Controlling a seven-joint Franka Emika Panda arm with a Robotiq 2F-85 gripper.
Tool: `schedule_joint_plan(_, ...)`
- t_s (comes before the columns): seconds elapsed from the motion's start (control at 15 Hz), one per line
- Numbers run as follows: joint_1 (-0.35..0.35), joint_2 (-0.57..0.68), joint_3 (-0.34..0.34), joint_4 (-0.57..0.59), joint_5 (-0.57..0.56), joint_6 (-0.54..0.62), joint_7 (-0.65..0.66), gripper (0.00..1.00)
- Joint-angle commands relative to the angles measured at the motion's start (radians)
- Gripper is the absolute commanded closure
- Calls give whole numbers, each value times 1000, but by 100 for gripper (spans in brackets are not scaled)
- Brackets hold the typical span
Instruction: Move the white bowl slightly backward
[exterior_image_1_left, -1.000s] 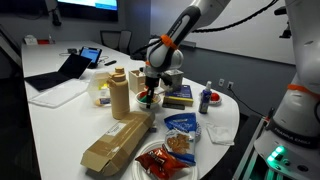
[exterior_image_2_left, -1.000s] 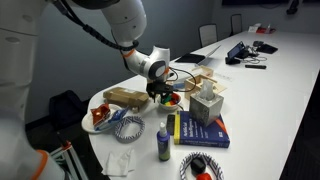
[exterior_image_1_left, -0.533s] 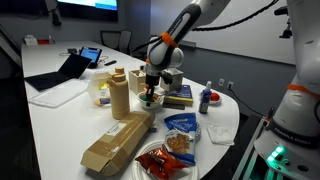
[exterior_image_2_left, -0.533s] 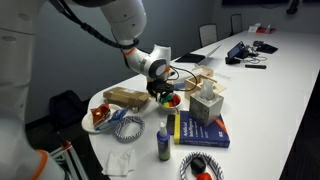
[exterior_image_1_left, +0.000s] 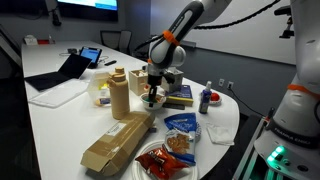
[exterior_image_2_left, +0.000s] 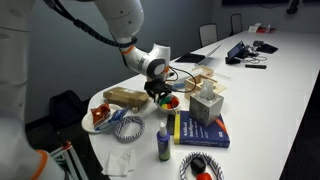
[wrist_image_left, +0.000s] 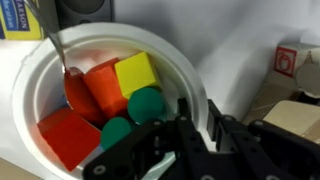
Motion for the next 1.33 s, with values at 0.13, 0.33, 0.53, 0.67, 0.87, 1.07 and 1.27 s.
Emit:
schedule_joint_plan(0.13, 9, -65, -7, -92, 34, -22, 47, 95)
schedule_joint_plan(0.33, 21, -88, -10, -119, 32, -36, 76, 95)
schedule_joint_plan(0.53, 36, -109, -15, -145, 31, -58, 99, 95)
schedule_joint_plan(0.67, 41, -117, -15, -156, 34, -70, 104, 95)
schedule_joint_plan(0.87, 49, -118, -10, -167, 46, -78, 102, 95)
schedule_joint_plan(1.07, 60, -116, -9, -173, 56, -66, 105, 95)
schedule_joint_plan(1.27, 66, -107, -9, -167, 60, -60, 110, 55)
